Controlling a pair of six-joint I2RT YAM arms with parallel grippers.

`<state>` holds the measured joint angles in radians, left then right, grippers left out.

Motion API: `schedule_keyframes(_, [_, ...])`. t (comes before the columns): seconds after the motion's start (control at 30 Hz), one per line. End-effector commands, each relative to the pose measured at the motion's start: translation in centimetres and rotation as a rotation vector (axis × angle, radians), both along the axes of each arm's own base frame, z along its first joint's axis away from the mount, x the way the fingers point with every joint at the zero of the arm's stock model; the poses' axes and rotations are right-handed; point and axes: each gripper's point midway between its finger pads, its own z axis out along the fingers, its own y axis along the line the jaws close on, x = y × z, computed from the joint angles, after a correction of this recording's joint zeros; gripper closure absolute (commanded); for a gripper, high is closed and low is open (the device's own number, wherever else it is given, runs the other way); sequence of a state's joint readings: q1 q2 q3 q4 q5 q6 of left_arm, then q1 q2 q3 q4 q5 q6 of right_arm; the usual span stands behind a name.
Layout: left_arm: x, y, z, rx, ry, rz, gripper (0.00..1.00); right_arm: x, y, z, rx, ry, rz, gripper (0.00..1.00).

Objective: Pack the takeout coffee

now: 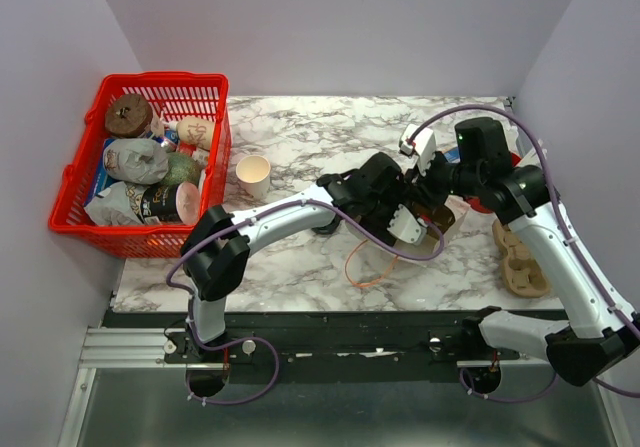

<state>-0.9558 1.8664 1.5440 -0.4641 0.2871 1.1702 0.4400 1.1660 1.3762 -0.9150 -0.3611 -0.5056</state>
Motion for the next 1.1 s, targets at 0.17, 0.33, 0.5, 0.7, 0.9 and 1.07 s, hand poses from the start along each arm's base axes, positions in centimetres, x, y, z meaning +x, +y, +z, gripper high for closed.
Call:
schedule_keyframes(0.17, [0.9, -0.8, 6.9, -0.202, -0.017, 0.106, 0.02, -0.2, 0.3, 0.2, 0.015, 0.064, 0.003, 0.99])
schedule_keyframes(0.33, [0.4, -0.5, 6.7, -0.202, 0.017, 0.113, 0.07, 0.0, 0.4, 0.1, 0.017, 0.072, 0.005, 0.99])
schedule_keyframes(0.5, [-0.2, -0.3, 7.0, -0.214, 0.038, 0.109, 0.07, 0.4, 0.6, -0.1, 0.015, 0.081, 0.000, 0.99])
schedule_keyframes(0.7, [-1.0, -0.8, 7.8, -0.261, 0.086, 0.097, 0.01, 0.8, 0.8, -0.4, 0.017, 0.102, 0.001, 0.99])
schedule_keyframes(0.9, [-1.7, -1.3, 7.5, -0.283, 0.122, 0.072, 0.01, 1.5, 1.4, 0.2, 0.039, 0.123, 0.003, 0.99])
schedule_keyframes(1.07, [-2.6, -1.8, 7.6, -0.323, 0.151, 0.030, 0.01, 1.8, 1.7, 0.3, 0.071, 0.176, -0.001, 0.99])
